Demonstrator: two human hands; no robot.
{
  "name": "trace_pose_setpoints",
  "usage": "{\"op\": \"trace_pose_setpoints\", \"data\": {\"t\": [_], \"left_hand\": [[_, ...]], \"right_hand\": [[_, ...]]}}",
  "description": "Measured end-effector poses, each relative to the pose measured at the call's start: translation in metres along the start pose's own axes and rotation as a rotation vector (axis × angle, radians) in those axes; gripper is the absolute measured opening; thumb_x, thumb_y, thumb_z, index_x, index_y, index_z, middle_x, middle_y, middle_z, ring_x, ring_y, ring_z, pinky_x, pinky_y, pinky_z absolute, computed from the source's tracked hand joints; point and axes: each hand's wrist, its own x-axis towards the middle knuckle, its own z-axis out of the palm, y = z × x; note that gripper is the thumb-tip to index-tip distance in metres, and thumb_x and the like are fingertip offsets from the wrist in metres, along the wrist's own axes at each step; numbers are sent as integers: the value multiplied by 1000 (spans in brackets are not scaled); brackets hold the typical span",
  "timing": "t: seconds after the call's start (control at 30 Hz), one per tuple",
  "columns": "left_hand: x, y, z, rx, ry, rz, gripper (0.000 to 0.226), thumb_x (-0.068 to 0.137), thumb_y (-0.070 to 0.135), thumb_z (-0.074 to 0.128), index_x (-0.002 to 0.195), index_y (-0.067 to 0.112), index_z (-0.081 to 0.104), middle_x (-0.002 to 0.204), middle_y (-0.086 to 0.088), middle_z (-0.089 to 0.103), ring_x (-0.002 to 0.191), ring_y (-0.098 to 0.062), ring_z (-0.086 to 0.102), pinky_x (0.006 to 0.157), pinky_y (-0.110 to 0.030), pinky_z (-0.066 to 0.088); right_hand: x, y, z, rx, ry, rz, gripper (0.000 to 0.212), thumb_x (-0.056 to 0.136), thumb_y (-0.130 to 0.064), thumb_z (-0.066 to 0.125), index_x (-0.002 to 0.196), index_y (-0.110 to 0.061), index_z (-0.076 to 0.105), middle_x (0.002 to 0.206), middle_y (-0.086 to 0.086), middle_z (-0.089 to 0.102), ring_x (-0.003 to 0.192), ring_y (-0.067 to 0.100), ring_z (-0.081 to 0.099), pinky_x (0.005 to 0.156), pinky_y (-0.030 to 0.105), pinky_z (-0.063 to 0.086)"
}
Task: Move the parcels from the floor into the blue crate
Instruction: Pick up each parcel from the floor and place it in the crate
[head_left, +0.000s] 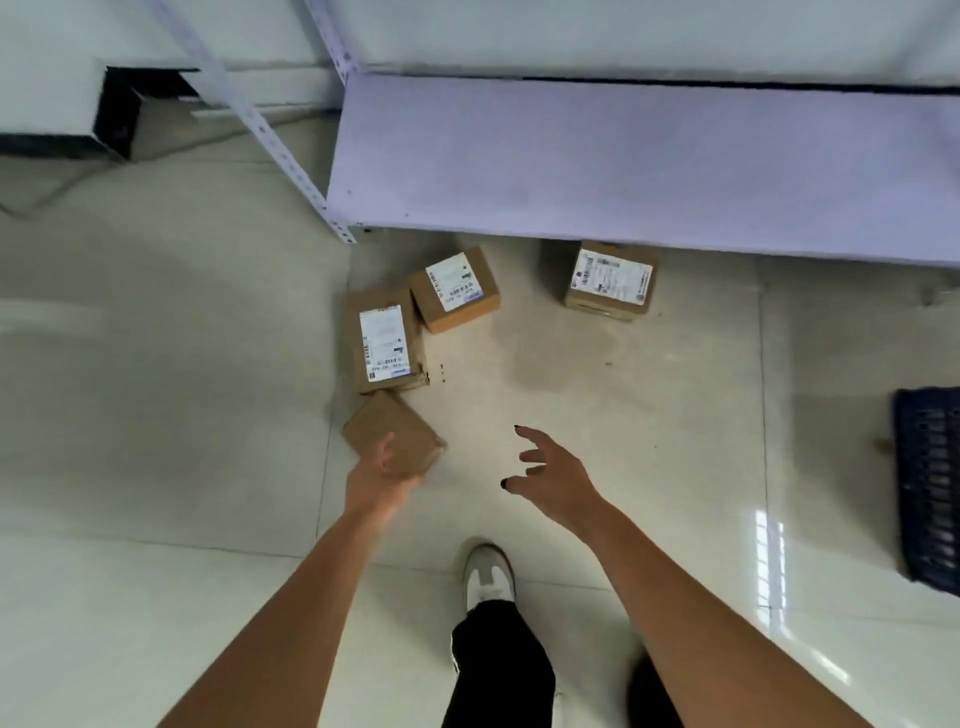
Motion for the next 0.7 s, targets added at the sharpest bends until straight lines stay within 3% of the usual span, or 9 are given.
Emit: {"op": "trace_pose_setpoints", "data": {"t": [0.13,0.27,0.4,0.53,0.7], "left_hand": [[36,-39,-6,-7,32,-80,71,77,14,72,139,12,38,138,-14,51,123,-30,52,101,-37,43],[78,-75,14,-149,19,-208,81,80,16,69,146,14,21,147,-14,40,128,-32,47,107,-41,40],[128,-97,35,-370,67,-258,83,85,11,62,149,16,10,150,-14,32,133,-31,40,112,-44,34],[156,-106,42,-562,77,-275,63,87,10,56,143,20,28,138,-11,48,114,-27,51,105,-47,42],[135,-100,44,-607,100,-305,52,87,12,55,136,21,42,125,-5,55,110,-27,52,102,-43,44]], "right_hand": [[43,3,52,-64,-38,10,67,79,-12,69,139,-26,42,131,6,53,101,15,52,82,23,42],[98,10,92,-205,-80,-9,67,81,-16,66,141,-25,38,139,4,49,126,21,47,103,32,42],[154,15,120,-307,-114,-38,72,85,-20,59,148,-21,26,151,4,35,139,23,34,111,34,34],[179,20,144,-368,-171,-28,78,84,-24,59,151,-22,17,154,3,31,140,25,33,112,35,33],[159,20,142,-389,-155,5,65,80,-24,61,140,-18,36,132,4,53,115,26,51,93,33,42]]}}
